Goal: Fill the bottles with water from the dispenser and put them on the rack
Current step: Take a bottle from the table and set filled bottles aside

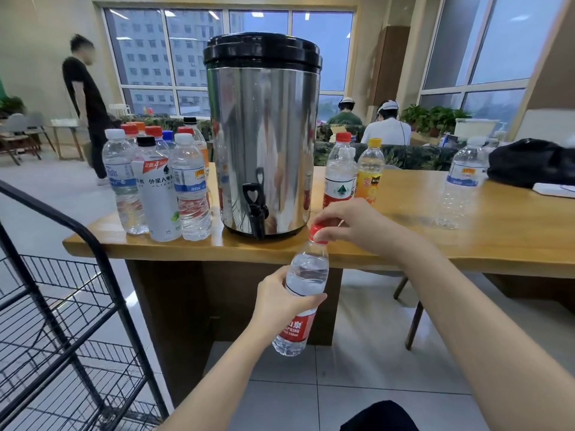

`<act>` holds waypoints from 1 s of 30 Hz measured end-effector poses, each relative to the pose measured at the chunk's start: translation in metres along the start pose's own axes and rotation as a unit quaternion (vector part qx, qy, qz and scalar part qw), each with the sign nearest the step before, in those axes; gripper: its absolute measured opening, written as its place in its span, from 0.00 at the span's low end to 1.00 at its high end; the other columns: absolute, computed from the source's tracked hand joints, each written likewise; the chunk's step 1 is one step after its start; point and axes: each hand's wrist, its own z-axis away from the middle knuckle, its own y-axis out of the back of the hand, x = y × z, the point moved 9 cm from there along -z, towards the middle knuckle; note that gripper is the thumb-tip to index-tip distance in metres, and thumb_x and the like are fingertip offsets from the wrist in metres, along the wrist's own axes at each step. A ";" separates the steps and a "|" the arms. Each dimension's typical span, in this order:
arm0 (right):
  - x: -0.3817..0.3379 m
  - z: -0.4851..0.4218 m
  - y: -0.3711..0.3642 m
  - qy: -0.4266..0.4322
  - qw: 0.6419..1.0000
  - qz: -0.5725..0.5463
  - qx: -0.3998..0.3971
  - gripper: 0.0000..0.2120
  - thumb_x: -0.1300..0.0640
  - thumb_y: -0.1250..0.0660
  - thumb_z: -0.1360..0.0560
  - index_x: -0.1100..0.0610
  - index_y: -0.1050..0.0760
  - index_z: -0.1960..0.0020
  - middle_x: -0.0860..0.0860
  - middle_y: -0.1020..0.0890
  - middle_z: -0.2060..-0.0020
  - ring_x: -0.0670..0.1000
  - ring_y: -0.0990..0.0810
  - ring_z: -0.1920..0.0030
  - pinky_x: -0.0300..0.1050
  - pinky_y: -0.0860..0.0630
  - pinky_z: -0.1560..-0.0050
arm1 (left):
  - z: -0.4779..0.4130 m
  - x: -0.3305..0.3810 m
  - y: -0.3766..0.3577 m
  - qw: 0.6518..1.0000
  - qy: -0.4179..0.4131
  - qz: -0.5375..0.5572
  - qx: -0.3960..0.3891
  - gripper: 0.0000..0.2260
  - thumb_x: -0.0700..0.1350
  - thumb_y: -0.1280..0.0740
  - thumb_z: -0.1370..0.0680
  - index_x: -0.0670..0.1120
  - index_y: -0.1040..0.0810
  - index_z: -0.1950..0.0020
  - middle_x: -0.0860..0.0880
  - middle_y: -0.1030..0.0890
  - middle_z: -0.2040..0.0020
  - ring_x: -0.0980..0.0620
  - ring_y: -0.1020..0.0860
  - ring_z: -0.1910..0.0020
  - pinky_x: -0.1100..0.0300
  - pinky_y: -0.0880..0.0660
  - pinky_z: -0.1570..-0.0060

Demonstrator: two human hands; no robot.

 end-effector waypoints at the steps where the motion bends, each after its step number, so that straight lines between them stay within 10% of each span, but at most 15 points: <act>1: 0.001 0.002 0.001 -0.007 1.000 0.014 0.004 0.15 0.48 0.31 0.25 0.55 0.20 0.42 0.48 0.18 0.53 0.45 0.22 0.52 0.41 0.23 0.50 | 0.001 0.003 -0.001 1.000 -0.006 -0.008 0.005 0.21 0.50 0.19 0.34 0.60 0.25 0.48 0.60 0.18 0.53 0.60 0.19 0.54 0.73 0.28 0.62; 9: 0.017 0.020 0.011 -0.069 0.993 0.079 0.054 0.20 0.40 0.39 0.23 0.56 0.23 0.56 0.49 0.21 0.64 0.48 0.23 0.64 0.41 0.26 0.65 | 0.010 0.031 -0.007 0.984 -0.063 -0.141 0.088 0.21 0.56 0.21 0.34 0.60 0.26 0.46 0.61 0.19 0.55 0.61 0.20 0.55 0.65 0.23 0.55; 14: 0.006 0.028 0.028 0.028 0.954 0.288 0.079 0.32 0.37 0.64 0.22 0.54 0.32 0.69 0.47 0.34 0.75 0.45 0.36 0.75 0.38 0.45 0.74 | 0.011 0.044 -0.037 0.984 -0.005 0.010 -0.177 0.15 0.46 0.21 0.31 0.57 0.21 0.50 0.57 0.15 0.57 0.58 0.16 0.57 0.66 0.22 0.59; 19: 0.046 0.038 0.022 -0.165 0.924 0.338 0.068 0.27 0.47 0.57 0.17 0.57 0.30 0.66 0.50 0.30 0.71 0.49 0.30 0.70 0.42 0.37 0.69 | 0.012 0.054 -0.034 0.968 -0.082 -0.236 0.012 0.20 0.59 0.24 0.34 0.55 0.24 0.47 0.56 0.18 0.56 0.58 0.20 0.57 0.60 0.22 0.53; 25: 0.031 0.039 0.031 -0.031 0.944 0.320 0.079 0.29 0.42 0.55 0.18 0.54 0.33 0.71 0.48 0.31 0.74 0.49 0.29 0.70 0.42 0.37 0.73 | 0.000 0.036 -0.054 0.985 -0.019 -0.060 -0.162 0.18 0.50 0.20 0.33 0.58 0.22 0.48 0.57 0.15 0.55 0.59 0.17 0.56 0.63 0.21 0.55; 30: 0.057 0.039 0.042 -0.147 0.949 0.264 0.092 0.25 0.48 0.51 0.18 0.57 0.35 0.71 0.51 0.34 0.73 0.50 0.36 0.71 0.43 0.43 0.72 | -0.003 0.064 -0.051 0.978 -0.100 -0.184 0.010 0.16 0.54 0.23 0.33 0.55 0.26 0.51 0.57 0.20 0.58 0.57 0.21 0.58 0.60 0.22 0.56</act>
